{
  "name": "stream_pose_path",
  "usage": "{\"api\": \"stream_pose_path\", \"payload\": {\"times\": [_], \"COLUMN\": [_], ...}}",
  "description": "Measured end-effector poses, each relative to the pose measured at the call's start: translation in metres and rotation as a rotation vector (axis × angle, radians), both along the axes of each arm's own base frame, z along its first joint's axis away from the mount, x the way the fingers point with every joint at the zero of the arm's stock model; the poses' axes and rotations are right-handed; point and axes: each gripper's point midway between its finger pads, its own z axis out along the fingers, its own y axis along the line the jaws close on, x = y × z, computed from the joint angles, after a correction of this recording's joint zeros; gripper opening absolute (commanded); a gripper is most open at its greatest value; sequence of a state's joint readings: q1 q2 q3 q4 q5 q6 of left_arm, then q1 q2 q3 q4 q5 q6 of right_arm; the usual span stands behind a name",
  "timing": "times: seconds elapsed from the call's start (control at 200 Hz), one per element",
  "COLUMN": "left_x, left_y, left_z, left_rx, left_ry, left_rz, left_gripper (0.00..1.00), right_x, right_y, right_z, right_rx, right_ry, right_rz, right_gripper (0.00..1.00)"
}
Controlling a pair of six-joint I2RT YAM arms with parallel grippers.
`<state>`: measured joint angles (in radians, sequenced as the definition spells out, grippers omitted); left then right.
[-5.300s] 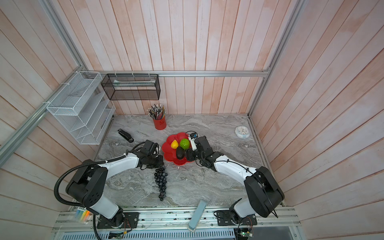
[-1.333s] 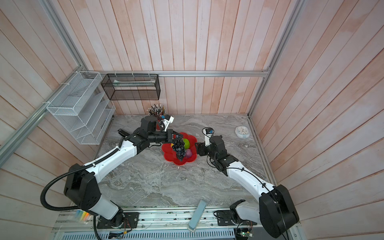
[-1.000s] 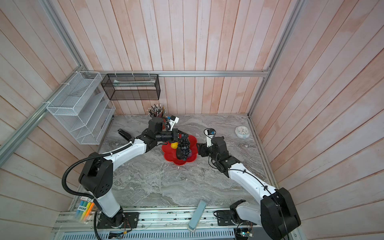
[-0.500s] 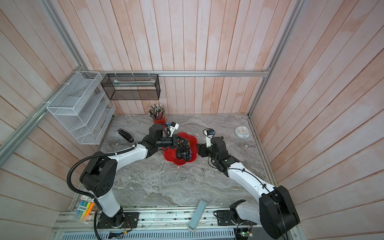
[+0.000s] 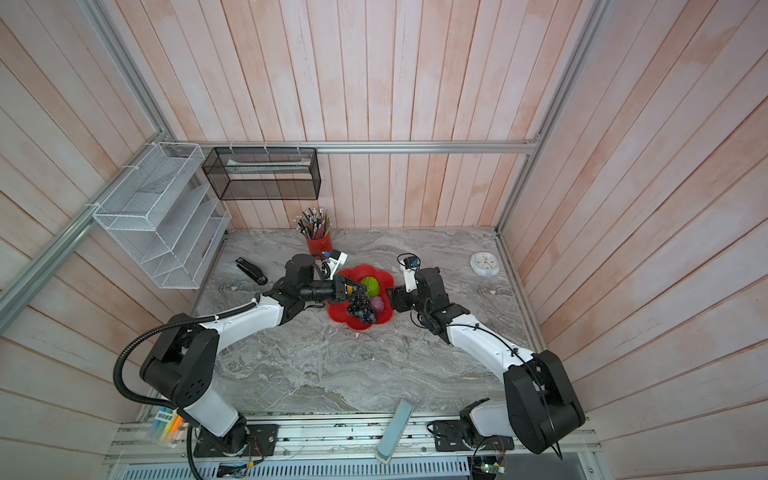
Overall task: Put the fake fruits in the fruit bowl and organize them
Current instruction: 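Lower the grapes into the bowl with the left gripper while the right gripper approaches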
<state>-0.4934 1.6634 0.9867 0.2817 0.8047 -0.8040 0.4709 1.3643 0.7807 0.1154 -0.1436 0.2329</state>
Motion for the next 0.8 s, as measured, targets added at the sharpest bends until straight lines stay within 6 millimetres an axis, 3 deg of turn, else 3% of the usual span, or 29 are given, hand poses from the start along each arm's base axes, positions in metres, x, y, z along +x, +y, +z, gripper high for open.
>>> {"api": "stream_pose_path", "payload": {"times": [0.205,0.425,0.635,0.8], "left_x": [-0.002,-0.002,0.007,0.017], "left_y": [0.014,0.031,0.053,0.057], "left_z": [-0.007,-0.017,-0.031,-0.038], "left_rx": [0.019,0.052,0.086,0.108], "left_ry": [0.011,0.013,0.029,0.02], "left_rz": [0.02,0.042,0.085,0.084], "left_gripper": [0.04,0.04,0.04,0.05], "right_x": [0.004,-0.01,-0.021,-0.024], "right_y": [0.027,0.063,0.082,0.09], "right_z": [-0.009,-0.025,-0.04,-0.054], "right_rx": [-0.006,-0.012,-0.017,-0.025], "right_ry": [0.017,0.041,0.068,0.095], "right_rz": [0.07,0.178,0.235,0.259], "right_gripper": [0.65,0.64,0.64,0.64]}}
